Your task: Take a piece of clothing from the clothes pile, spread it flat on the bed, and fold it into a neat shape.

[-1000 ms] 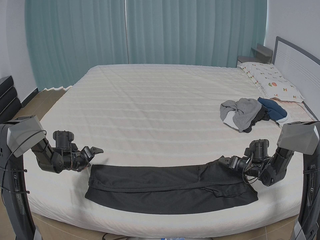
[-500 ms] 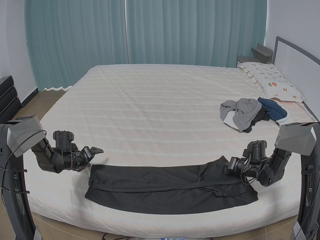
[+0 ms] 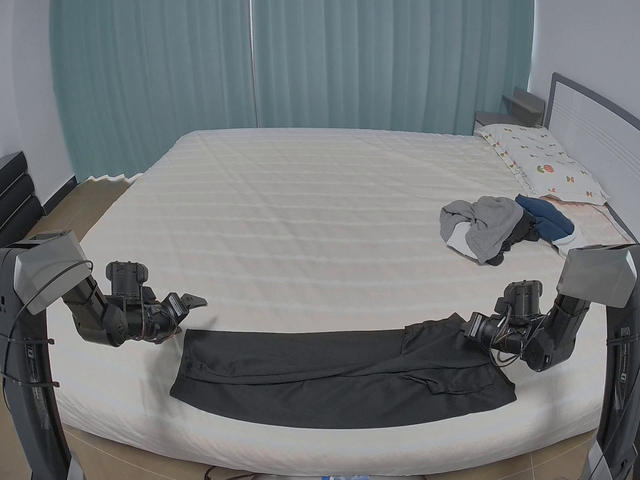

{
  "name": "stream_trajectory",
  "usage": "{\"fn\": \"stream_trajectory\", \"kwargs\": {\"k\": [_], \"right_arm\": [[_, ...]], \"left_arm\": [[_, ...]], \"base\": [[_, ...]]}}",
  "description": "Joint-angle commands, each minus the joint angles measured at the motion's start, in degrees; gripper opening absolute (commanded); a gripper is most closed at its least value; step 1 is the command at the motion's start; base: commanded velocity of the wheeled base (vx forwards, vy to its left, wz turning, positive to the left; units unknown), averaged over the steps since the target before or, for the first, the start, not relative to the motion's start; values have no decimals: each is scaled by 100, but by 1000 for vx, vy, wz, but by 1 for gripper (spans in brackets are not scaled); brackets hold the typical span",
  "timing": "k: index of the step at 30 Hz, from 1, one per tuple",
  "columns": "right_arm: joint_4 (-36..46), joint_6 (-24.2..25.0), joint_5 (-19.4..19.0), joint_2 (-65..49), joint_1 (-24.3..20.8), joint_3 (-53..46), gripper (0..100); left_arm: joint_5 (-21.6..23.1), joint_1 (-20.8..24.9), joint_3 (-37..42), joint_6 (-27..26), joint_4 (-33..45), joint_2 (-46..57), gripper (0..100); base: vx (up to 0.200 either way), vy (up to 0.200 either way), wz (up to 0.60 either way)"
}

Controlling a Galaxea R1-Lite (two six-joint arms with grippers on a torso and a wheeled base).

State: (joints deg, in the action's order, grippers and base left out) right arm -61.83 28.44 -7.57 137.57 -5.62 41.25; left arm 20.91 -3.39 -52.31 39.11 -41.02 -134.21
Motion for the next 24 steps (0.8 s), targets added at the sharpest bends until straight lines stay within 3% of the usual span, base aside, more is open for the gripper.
{"fn": "stream_trajectory", "kwargs": {"k": [1,5,6,13,15,24], "right_arm": [[-4,4,-8,-29,8,-38,0],[-4,21,-16,-11,-27,-30,0],[-13,21,-16,-20,-36,-30,100],[-233,179,-16,-363,-36,-188,100],[-215,672,-16,-802,-71,-460,100],[-233,1928,28,-1778,-625,-1963,100]], "left_arm": [[1,-4,-7,0,-2,0,100],[1,-4,-7,0,-2,-9,100],[1,-4,1,0,-2,-9,100],[1,-4,1,0,6,0,100],[1,-4,-7,0,6,0,100],[1,-13,45,-35,-2,44,100]], "base": [[0,0,0],[0,0,0],[0,0,0],[0,0,0],[0,0,0],[0,0,0]]}}
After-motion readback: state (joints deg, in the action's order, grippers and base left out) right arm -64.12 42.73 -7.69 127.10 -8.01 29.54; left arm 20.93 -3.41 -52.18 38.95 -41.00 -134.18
